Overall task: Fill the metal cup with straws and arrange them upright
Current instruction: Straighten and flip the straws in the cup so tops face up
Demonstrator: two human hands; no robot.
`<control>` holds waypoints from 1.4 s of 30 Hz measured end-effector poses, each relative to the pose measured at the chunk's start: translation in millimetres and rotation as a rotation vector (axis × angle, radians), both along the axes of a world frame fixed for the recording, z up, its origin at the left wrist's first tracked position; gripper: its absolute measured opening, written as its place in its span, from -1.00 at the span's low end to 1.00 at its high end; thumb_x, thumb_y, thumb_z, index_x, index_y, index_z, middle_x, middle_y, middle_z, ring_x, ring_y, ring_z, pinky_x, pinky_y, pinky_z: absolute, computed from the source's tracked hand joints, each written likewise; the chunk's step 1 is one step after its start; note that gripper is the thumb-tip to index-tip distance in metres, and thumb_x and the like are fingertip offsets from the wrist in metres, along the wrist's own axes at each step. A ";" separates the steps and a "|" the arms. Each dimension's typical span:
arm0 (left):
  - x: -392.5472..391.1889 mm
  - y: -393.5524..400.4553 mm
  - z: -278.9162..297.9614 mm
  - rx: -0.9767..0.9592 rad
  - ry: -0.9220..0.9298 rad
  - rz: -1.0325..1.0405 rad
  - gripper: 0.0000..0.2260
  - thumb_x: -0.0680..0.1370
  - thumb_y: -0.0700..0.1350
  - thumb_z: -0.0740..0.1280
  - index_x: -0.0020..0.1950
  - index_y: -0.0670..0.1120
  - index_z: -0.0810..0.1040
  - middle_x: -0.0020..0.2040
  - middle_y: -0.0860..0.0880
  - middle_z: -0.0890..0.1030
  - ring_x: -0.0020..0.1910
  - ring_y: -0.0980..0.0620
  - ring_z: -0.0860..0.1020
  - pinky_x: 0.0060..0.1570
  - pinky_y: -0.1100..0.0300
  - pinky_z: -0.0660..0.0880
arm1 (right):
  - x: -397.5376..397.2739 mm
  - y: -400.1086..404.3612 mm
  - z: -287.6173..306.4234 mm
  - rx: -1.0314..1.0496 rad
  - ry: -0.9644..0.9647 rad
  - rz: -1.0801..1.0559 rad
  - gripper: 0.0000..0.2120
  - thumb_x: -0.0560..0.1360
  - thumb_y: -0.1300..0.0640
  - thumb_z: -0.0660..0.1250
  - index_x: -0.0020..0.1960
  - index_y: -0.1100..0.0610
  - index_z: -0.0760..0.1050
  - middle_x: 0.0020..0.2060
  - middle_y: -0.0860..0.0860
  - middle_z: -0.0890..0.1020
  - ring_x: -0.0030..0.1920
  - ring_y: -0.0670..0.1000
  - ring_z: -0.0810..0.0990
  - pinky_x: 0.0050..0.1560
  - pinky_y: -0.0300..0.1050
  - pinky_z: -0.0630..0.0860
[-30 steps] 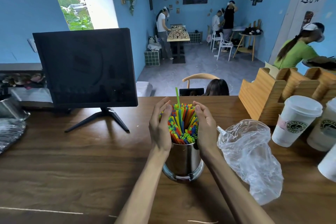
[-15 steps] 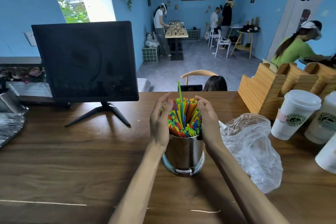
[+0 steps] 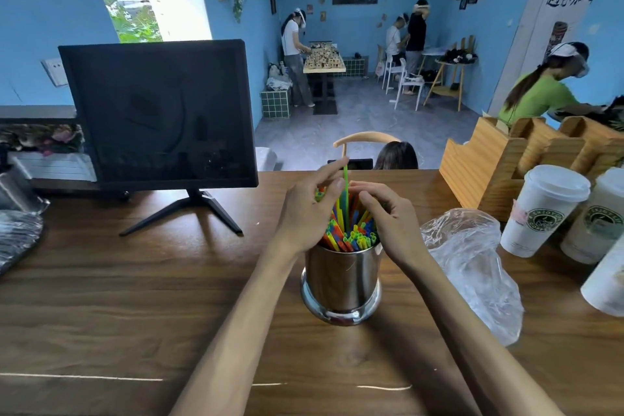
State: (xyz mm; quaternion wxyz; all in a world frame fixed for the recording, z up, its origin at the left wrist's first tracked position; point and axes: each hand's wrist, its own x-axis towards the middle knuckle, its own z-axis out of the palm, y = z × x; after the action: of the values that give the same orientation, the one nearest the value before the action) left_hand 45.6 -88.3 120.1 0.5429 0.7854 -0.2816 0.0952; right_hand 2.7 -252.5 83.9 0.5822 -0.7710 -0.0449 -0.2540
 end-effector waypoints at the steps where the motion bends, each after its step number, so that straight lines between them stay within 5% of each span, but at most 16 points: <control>1: -1.1 1.8 -0.7 0.024 -0.011 0.031 -0.75 0.68 -0.03 0.26 0.33 0.16 0.58 0.16 0.18 0.64 0.19 0.25 0.58 0.19 0.25 0.55 | 1.0 -1.4 0.3 -0.012 0.008 0.003 -0.81 0.65 0.16 0.30 0.13 0.07 0.68 0.15 -0.11 0.68 0.21 -0.10 0.61 0.27 0.10 0.55; 6: -0.8 7.3 -1.7 0.133 -0.090 0.051 -0.81 0.64 0.01 0.34 0.16 0.04 0.71 0.19 0.10 0.68 0.20 0.19 0.57 0.23 0.13 0.54 | 0.8 -3.9 3.6 -0.019 0.051 0.031 -0.81 0.65 0.13 0.29 0.15 0.02 0.67 0.14 -0.14 0.68 0.20 -0.14 0.61 0.25 0.07 0.58; 10: -4.5 12.5 0.5 0.104 -0.098 0.028 -0.78 0.62 0.07 0.34 0.21 0.10 0.68 0.23 0.14 0.64 0.27 0.19 0.52 0.28 0.07 0.49 | -1.6 -9.0 4.9 -0.046 0.075 0.046 -0.73 0.65 -0.13 0.24 0.23 -0.12 0.64 0.26 -0.21 0.62 0.45 -0.18 0.41 0.40 0.00 0.46; 13: -14.3 18.7 2.0 0.112 -0.161 -0.020 -0.78 0.49 0.18 0.43 0.06 0.14 0.71 0.17 0.18 0.61 0.28 0.18 0.45 0.27 0.18 0.40 | -6.5 -13.4 6.5 0.015 0.041 0.089 -0.63 0.59 -0.24 0.22 0.21 -0.10 0.64 0.27 -0.22 0.61 0.42 -0.16 0.44 0.40 -0.01 0.44; 19: -21.9 17.7 1.3 0.359 -0.179 -0.034 -0.65 0.27 0.42 0.43 -0.12 0.24 0.70 0.07 0.28 0.57 0.27 0.18 0.34 0.34 0.07 0.21 | -8.6 -10.3 2.5 -0.119 0.022 0.046 -0.81 0.64 0.08 0.30 0.15 0.03 0.67 0.25 -0.17 0.62 0.32 -0.27 0.48 0.38 -0.12 0.44; 24: -23.0 19.8 9.9 0.411 -0.148 -0.022 -0.79 0.37 0.32 0.47 -0.09 0.28 0.71 0.02 0.30 0.58 0.29 0.13 0.34 0.39 -0.01 0.21 | -7.0 -10.0 4.1 -0.154 0.026 0.006 -0.82 0.64 0.09 0.31 0.14 0.02 0.67 0.23 -0.20 0.62 0.25 -0.24 0.55 0.33 -0.08 0.50; 28: -27.3 18.8 19.7 0.414 -0.119 0.035 -0.89 0.43 0.17 0.52 -0.07 0.22 0.73 -0.03 0.37 0.41 0.20 0.17 0.29 0.32 0.06 0.23 | -8.6 -8.1 5.6 -0.148 0.029 -0.005 -0.82 0.64 0.09 0.31 0.14 0.02 0.67 0.21 -0.20 0.63 0.23 -0.24 0.56 0.30 -0.08 0.52; 32: -25.9 19.4 18.4 0.425 -0.155 0.110 -0.91 0.47 0.22 0.46 -0.05 0.31 0.69 0.04 0.15 0.50 0.22 0.08 0.31 0.21 0.10 0.24 | -11.4 -9.2 6.5 -0.133 0.040 0.017 -0.83 0.64 0.06 0.31 0.14 0.00 0.66 0.23 -0.20 0.62 0.24 -0.23 0.56 0.29 -0.05 0.55; 37: -25.1 17.6 22.1 0.202 -0.219 0.120 -0.85 0.48 0.07 0.51 0.02 0.26 0.70 -0.02 0.08 0.59 0.06 0.20 0.52 0.17 0.16 0.44 | -16.7 -12.5 10.7 -0.171 0.036 0.090 -0.84 0.62 -0.01 0.34 0.15 -0.10 0.65 0.27 -0.26 0.59 0.37 -0.20 0.47 0.39 0.02 0.46; 42: -26.9 11.5 24.6 0.061 -0.410 0.271 -0.88 0.47 -0.02 0.55 -0.01 0.07 0.75 -0.11 0.02 0.67 -0.06 0.13 0.61 -0.03 0.20 0.57 | -20.7 -7.9 16.5 -0.264 0.013 0.102 -0.88 0.53 -0.09 0.40 0.05 -0.19 0.66 0.25 -0.43 0.53 0.49 -0.24 0.29 0.44 -0.16 0.24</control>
State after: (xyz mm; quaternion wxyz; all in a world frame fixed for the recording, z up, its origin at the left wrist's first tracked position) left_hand 18.7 -76.7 144.7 0.4326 0.7964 -0.2806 0.3162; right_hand -18.0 -260.3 100.4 0.4882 -0.8392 -0.1134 -0.2109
